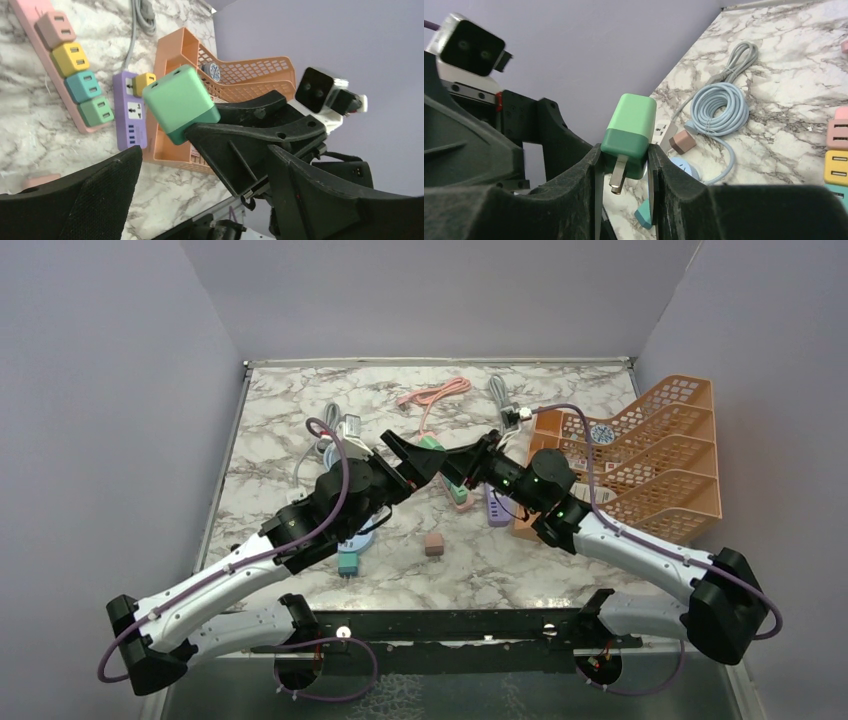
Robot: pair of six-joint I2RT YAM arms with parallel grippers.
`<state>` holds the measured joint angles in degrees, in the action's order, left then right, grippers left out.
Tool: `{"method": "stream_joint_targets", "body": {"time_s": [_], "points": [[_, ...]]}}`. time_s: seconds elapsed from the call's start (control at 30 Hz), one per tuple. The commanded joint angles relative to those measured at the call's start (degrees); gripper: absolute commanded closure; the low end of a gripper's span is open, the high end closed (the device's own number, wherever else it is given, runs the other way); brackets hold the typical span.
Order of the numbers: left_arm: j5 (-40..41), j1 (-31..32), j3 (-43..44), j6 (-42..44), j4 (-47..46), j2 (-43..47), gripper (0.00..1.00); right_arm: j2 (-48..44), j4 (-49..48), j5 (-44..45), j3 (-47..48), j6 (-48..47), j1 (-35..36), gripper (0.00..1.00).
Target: Insert the plug
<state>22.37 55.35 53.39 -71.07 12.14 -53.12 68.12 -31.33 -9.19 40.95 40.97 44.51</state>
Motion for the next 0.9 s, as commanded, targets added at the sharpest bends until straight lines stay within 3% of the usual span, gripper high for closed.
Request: {"method": "stream_joint_targets", "body": {"time_s": [0.0, 0.2, 0.37, 0.67, 0.8, 0.87], "points": [[-2.2, -0.1, 4.4, 18.7, 1.0, 2.8, 0.02, -3.1, 4.7, -1.3, 2.7, 4.0, -0.3, 0.83], [-13.5, -0.1, 8.9, 35.9, 6.4, 6.4, 0.01, -9.0, 9.7, -10.1, 2.2, 5.7, -0.3, 0.83], [-23.4, -0.1, 12.1, 40.7, 12.0, 9.1, 0.01, -15.4, 12.5, -17.9, 1.3, 5.5, -0.3, 0.83], [-39.9, -0.1, 10.7, 32.1, 7.3, 10.1, 0.17, -19.5, 9.5, -27.0, 1.5, 8.0, -0.3, 0.86], [-44.4, -0.1, 7.3, 25.5, -0.3, 10.0, 0.19, -18.5, 6.3, -29.0, 1.9, 10.9, -0.3, 0.86], [-44.0, 0.0, 6.3, 23.0, -2.2, 9.7, 0.26, -18.2, 5.2, -29.2, 1.9, 12.3, -0.3, 0.86]]}}
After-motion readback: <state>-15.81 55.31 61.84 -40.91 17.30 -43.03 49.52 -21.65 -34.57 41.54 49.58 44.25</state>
